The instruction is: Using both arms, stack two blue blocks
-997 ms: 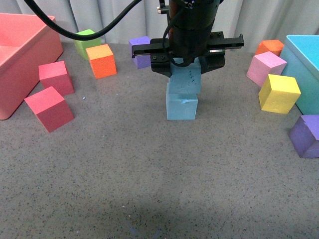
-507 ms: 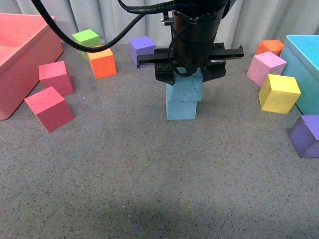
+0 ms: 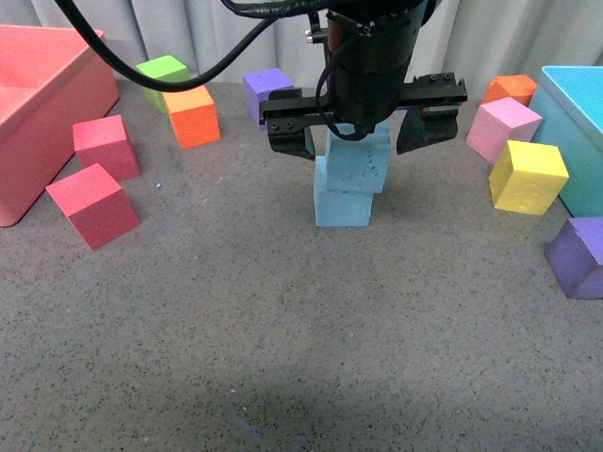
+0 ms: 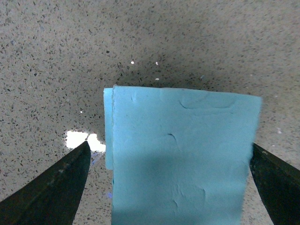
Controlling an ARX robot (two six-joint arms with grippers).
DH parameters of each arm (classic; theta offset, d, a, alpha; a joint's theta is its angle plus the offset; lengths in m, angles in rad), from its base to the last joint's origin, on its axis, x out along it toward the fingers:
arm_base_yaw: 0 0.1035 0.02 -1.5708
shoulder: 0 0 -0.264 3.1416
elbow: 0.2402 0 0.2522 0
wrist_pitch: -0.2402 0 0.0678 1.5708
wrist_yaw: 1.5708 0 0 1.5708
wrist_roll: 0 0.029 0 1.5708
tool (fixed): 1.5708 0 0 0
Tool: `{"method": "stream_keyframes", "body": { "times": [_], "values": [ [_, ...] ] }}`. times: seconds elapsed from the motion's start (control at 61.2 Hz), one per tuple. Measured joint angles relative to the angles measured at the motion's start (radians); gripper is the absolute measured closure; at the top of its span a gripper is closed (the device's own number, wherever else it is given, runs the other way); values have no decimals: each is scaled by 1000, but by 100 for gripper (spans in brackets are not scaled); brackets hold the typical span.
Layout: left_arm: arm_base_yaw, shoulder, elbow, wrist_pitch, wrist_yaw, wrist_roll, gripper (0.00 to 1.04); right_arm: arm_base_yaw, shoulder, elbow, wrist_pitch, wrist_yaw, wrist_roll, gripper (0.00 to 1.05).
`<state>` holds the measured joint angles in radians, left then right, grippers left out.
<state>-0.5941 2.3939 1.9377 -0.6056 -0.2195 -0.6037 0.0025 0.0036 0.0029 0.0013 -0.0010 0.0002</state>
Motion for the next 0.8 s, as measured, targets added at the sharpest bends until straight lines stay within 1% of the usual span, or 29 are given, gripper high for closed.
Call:
{"method": "stream_keyframes", "body": {
  "times": [0.098,0.163,0.196,0.278,0.311,0.327,0.343,0.36,0.376,0.392,0.409,0.425,0.458,0.474,0.49,0.507,0.523,0.539,0.556,0.572,0.605,0.654,0.703,0.735,0.752,0.768,0.801],
  "values": [
    [0,-50,-40,20,29,-5,7,0,0,0,0,0,0,10],
    [0,-100,-88,67,91,-5,7,0,0,0,0,0,0,10],
    [0,-118,-104,75,100,-5,7,0,0,0,0,0,0,10],
    [0,-150,-121,77,108,-5,7,0,0,0,0,0,0,10],
    [-3,-165,-146,127,68,16,8,0,0,0,0,0,0,10],
    [-3,-185,-201,230,2,64,12,0,0,0,0,0,0,10],
    [-3,-196,-230,285,-35,87,13,0,0,0,0,-1,0,10],
    [-2,-224,-309,419,-126,150,18,0,0,0,0,-1,0,10],
    [-1,-237,-344,473,-156,164,20,0,0,0,0,-1,0,10],
    [2,-257,-401,556,-197,219,22,0,0,0,0,-1,0,10],
    [5,-270,-441,610,-218,246,24,0,0,0,0,-1,0,10],
    [11,-299,-517,716,-253,298,28,0,0,0,0,-1,0,10],
    [26,-338,-631,874,-273,357,33,0,0,0,0,0,0,10],
    [32,-351,-667,925,-275,389,35,0,0,0,0,0,0,10],
    [46,-378,-741,1033,-274,427,38,0,0,0,0,2,0,10],
    [61,-402,-810,1139,-268,449,42,0,0,0,0,3,0,10],
    [72,-421,-861,1191,-265,469,45,0,0,0,0,3,0,10],
    [87,-446,-922,1320,-257,490,48,0,0,0,0,3,0,10],
    [91,-452,-936,1345,-251,499,49,0,0,0,0,3,0,10],
    [110,-484,-1007,1468,-240,516,54,0,0,0,0,3,0,10],
    [137,-543,-1098,1587,-224,541,61,0,0,0,0,2,0,10],
    [174,-624,-1201,1670,-199,559,71,0,0,0,0,2,0,10],
    [208,-693,-1292,1703,-173,572,81,0,0,0,0,-1,0,10],
    [222,-719,-1332,1710,-161,575,85,0,0,0,0,-2,0,10],
    [233,-736,-1367,1717,-153,577,90,0,0,0,0,-1,0,10],
    [235,-738,-1374,1720,-151,578,90,0,0,0,0,-1,0,10],
    [253,-752,-1428,1759,-128,581,98,0,0,0,0,-1,0,10]
  ]
}}
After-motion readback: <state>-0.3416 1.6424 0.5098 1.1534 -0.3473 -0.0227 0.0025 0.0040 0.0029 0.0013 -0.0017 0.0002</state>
